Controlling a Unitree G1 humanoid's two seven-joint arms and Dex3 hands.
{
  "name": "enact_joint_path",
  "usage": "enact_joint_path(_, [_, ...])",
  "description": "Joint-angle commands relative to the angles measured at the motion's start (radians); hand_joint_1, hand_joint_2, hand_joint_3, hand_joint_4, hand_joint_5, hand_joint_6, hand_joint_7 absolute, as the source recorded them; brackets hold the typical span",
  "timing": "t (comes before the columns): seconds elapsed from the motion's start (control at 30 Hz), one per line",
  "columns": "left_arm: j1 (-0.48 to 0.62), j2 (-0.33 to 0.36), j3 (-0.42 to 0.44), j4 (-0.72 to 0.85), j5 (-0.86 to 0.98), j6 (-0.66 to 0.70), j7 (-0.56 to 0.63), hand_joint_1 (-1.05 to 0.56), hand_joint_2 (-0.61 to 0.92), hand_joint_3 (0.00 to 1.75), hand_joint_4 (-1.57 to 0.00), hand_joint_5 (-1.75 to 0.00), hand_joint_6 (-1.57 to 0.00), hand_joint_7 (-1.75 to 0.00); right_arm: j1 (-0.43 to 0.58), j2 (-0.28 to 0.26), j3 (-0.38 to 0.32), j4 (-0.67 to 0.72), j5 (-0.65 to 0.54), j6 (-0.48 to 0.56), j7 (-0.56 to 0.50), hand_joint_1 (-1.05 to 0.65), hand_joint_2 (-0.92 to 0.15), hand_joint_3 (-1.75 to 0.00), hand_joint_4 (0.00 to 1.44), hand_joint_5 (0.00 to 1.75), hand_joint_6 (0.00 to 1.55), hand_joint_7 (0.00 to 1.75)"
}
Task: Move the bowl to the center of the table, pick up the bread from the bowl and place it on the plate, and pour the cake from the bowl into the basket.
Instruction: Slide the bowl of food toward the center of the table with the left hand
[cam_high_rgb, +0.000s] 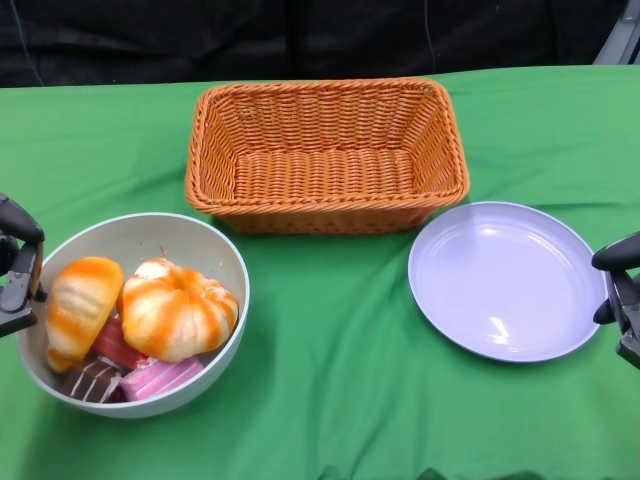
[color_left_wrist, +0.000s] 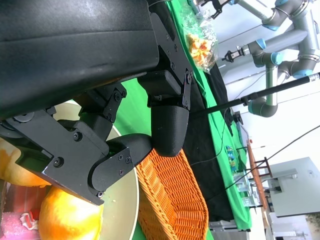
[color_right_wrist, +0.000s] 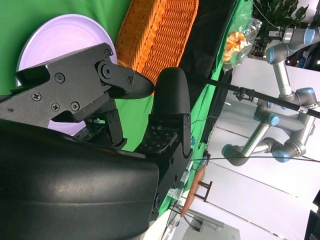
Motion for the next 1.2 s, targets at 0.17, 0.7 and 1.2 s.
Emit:
enact_joint_path(0.17, [0.004,0.016,0.014,0.011,-0.003,-0.011,-0.004,-0.16,0.5,1.18,-0.84,-1.75,-0.67,-1.57,0.005,-0.002,0.0,0.011,-0.008,-0.024,-0.005,-0.14,-0.72,-0.72,0.77,1.53,0.69,1.27])
enact_joint_path(0.7, [-0.074,-0.065,0.085,0.178,0.116,-0.313,0.254,-0.23,0.58,1.05,-0.8,-1.7,-0.7,-1.41,-0.006,0.006,0.01,0.04,-0.021,-0.047,-0.019,-0.13,-0.71,-0.74,0.77,1.54,0.7,1.27])
enact_joint_path(1.2, [-0.142,0.035,0.091,0.323,0.283,-0.253,0.458,-0.46,0.9,0.37,-0.77,-0.56,-0.87,-0.27,-0.021,0.007,0.021,0.098,-0.048,-0.109,-0.032,-0.13,-0.69,-0.76,0.77,1.49,0.71,1.23])
